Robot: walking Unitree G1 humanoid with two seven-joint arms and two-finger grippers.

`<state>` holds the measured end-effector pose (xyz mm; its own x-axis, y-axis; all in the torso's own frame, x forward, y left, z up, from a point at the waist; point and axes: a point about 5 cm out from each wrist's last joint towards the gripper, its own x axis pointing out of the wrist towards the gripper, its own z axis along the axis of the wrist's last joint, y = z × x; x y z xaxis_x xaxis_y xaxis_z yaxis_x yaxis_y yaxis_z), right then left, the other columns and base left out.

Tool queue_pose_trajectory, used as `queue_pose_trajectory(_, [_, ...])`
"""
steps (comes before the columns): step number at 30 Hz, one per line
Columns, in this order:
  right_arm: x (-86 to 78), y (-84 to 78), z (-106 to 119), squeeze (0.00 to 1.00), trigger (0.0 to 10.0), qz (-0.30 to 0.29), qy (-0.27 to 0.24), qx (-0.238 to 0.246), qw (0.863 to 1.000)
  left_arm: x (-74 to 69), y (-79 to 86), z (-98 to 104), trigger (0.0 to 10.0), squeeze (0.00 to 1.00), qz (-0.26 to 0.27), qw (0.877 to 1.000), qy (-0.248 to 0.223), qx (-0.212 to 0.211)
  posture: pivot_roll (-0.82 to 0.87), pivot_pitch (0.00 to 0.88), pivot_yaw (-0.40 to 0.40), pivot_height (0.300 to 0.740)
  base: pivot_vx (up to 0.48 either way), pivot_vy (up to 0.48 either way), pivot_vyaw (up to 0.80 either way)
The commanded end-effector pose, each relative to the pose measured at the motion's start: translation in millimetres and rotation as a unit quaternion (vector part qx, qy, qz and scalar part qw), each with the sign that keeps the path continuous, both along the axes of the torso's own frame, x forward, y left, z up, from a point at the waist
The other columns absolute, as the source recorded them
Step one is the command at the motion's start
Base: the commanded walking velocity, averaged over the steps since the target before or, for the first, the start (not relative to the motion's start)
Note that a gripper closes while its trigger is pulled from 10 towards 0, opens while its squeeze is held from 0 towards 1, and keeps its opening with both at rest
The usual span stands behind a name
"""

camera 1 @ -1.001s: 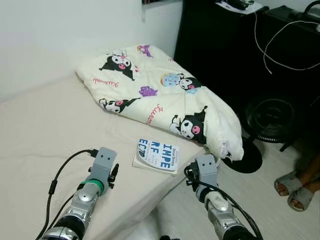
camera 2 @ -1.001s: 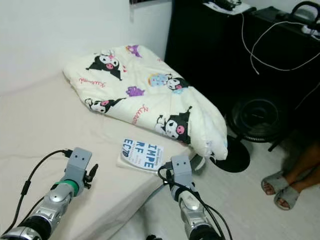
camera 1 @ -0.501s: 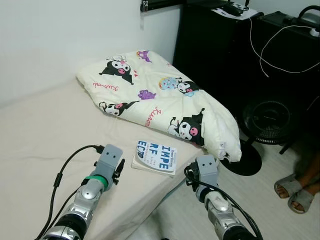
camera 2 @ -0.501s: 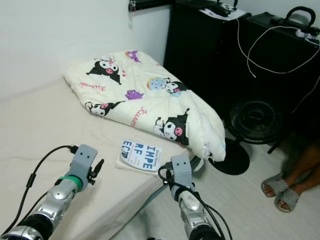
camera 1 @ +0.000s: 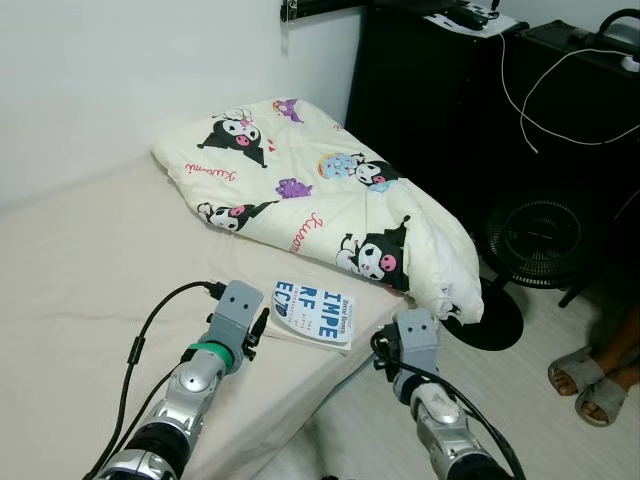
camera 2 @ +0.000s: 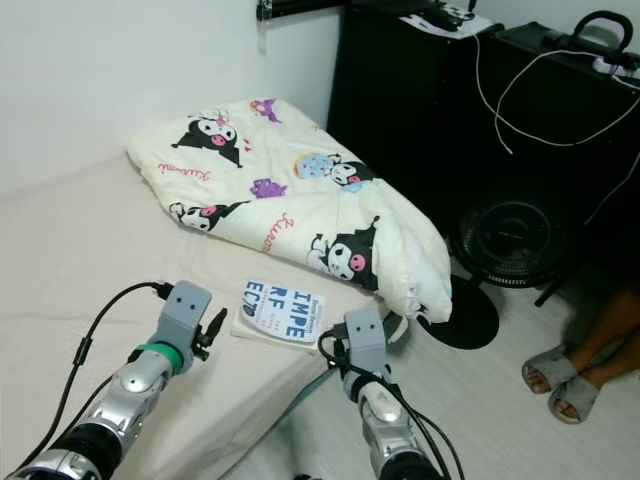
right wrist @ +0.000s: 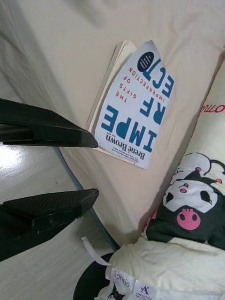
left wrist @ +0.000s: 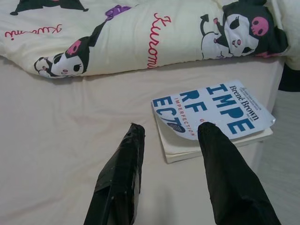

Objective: Clean up the room

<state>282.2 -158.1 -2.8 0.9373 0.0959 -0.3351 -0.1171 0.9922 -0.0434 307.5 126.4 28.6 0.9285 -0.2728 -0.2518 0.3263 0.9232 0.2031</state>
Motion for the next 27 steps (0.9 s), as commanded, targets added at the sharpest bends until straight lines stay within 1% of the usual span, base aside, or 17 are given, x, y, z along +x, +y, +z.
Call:
queue_pose_trajectory(1, [-0.9, -2.8, 1, 0.00, 10.0, -0.010, -0.006, 0.009, 1.000, 0.9, -4.1, 1, 10.0, 0.00, -0.008, 1.000, -0.002, 0.003, -0.02, 0.013, 0.033, 0.735, 0.000, 0.000, 0.00])
queue_pose_trajectory(4, [0.9, -4.6, 3, 0.00, 10.0, -0.017, -0.015, 0.016, 1.000, 2.8, -8.1, 4, 10.0, 0.00, -0.012, 1.000, -0.007, -0.001, -0.03, 0.014, 0.033, 0.715, 0.000, 0.000, 0.00])
queue_pose_trajectory(10, [0.5, -6.1, 3, 0.00, 10.0, -0.018, -0.015, 0.014, 1.000, 3.8, -10.4, 6, 10.0, 0.00, -0.014, 1.000, -0.010, -0.004, -0.03, 0.017, 0.033, 0.700, 0.000, 0.000, 0.00])
queue_pose_trajectory(12, [-0.6, -7.6, 2, 0.00, 10.0, -0.019, -0.014, 0.013, 1.000, 5.4, -12.9, 9, 10.0, 0.00, -0.016, 1.000, -0.014, -0.008, -0.03, 0.018, 0.032, 0.685, 0.000, 0.000, 0.00])
queue_pose_trajectory(14, [-0.6, -7.6, 2, 0.00, 10.0, -0.019, -0.014, 0.013, 1.000, 5.4, -12.9, 9, 10.0, 0.00, -0.016, 1.000, -0.014, -0.008, -0.03, 0.018, 0.032, 0.685, 0.000, 0.000, 0.00])
queue_pose_trajectory(18, [-1.1, -8.8, 2, 0.00, 10.0, -0.020, -0.014, 0.014, 1.000, 7.0, -17.4, 11, 10.0, 0.00, -0.020, 1.000, -0.017, -0.011, -0.03, 0.018, 0.033, 0.660, 0.000, 0.000, 0.00])
queue_pose_trajectory(21, [-1.1, -8.9, 2, 0.00, 10.0, -0.020, -0.014, 0.014, 1.000, 7.2, -18.0, 12, 10.0, 0.00, -0.021, 1.000, -0.017, -0.011, -0.03, 0.018, 0.033, 0.655, 0.000, 0.000, 0.00])
queue_pose_trajectory(26, [-1.2, -8.8, 2, 0.00, 10.0, -0.022, -0.014, 0.014, 1.000, 8.6, -19.2, 14, 10.0, 0.00, -0.023, 0.999, -0.020, -0.012, -0.03, 0.020, 0.038, 0.620, 0.000, 0.000, 0.00])
queue_pose_trajectory(27, [-1.2, -8.8, 2, 0.00, 10.0, -0.022, -0.014, 0.014, 1.000, 8.6, -19.2, 14, 10.0, 0.00, -0.023, 0.999, -0.020, -0.012, -0.03, 0.020, 0.038, 0.620, 0.000, 0.000, 0.00])
